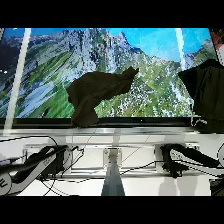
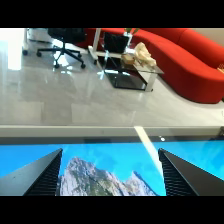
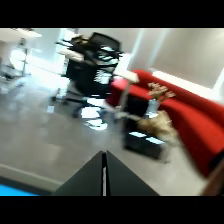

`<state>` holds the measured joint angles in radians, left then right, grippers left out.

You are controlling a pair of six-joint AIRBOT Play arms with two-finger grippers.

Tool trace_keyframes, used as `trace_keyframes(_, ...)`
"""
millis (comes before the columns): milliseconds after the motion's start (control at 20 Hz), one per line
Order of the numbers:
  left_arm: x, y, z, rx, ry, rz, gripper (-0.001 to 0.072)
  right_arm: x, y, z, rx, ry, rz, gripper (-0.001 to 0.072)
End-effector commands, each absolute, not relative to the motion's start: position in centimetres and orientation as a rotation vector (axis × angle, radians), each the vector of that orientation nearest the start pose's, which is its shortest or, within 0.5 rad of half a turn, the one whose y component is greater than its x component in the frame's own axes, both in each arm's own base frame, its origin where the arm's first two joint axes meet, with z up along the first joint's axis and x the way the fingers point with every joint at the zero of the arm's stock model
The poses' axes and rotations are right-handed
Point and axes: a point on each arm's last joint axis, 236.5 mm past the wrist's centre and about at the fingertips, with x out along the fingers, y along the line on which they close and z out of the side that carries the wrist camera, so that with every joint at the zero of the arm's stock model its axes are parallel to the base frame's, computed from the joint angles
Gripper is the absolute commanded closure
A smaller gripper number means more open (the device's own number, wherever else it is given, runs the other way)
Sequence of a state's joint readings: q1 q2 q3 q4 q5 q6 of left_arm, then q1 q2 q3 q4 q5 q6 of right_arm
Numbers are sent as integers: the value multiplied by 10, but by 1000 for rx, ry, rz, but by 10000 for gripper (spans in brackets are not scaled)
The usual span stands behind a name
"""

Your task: Fold the clothes and pants, and hang the long-sleeved shirts on hangers.

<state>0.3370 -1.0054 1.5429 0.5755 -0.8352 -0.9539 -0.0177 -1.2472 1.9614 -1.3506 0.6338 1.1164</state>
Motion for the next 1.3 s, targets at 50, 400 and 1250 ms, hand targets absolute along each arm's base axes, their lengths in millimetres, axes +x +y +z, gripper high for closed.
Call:
trace_keyframes(50, 413, -11, 414, -185, 33, -332, 10, 455, 100, 406, 2, 215, 432, 693)
trace_keyframes(400, 413, -11, 414, -189, 34, -332, 10, 386, 260, 176, -87, 909, 868, 693)
trace_keyframes(1250, 415, -4, 400, -124, 83, -300, 10, 165, 493, -59, 110, 1574, 887, 89)
